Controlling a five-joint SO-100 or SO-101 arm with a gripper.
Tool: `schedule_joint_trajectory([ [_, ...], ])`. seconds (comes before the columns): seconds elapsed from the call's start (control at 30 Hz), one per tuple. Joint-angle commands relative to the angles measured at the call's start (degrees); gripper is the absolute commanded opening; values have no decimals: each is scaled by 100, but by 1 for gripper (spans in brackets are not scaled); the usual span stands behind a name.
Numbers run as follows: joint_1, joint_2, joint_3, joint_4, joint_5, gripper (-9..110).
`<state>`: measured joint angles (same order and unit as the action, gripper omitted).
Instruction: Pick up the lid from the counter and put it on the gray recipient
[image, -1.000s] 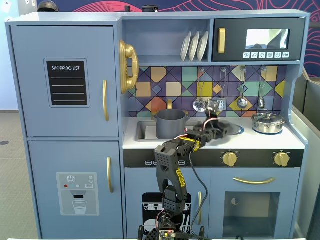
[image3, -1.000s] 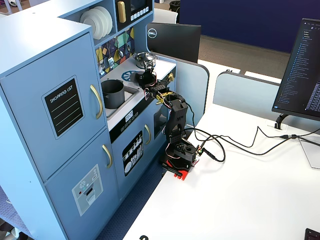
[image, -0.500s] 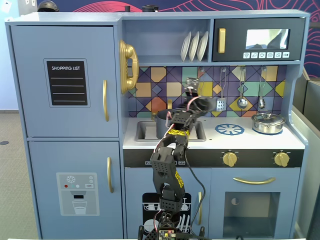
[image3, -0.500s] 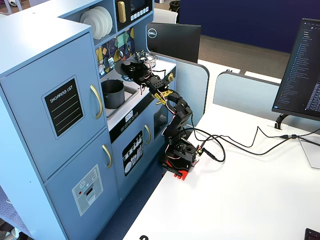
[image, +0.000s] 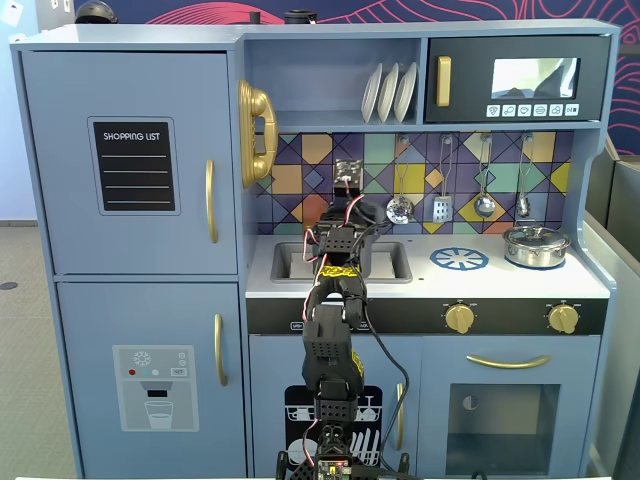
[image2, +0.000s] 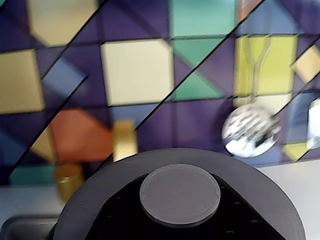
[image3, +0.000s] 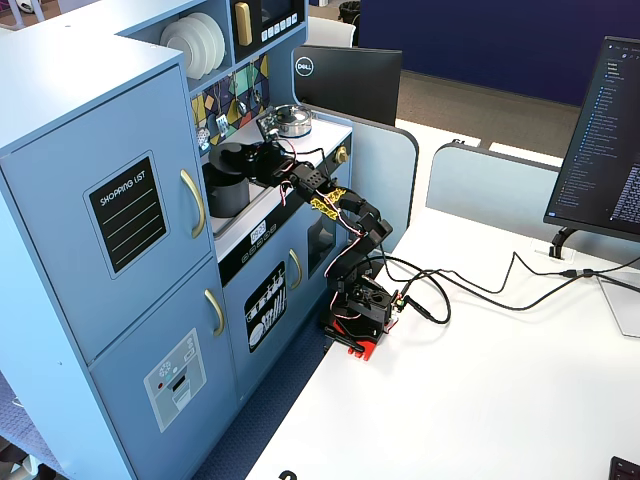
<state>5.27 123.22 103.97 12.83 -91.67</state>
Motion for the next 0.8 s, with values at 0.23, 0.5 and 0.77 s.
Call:
schedule_joint_trajectory([
  [0.23, -290, 44, 35, -387, 97, 0],
  [0.5, -387, -264, 79, -642, 97, 0],
  [0.77, -299, -642, -18, -773, 97, 0],
])
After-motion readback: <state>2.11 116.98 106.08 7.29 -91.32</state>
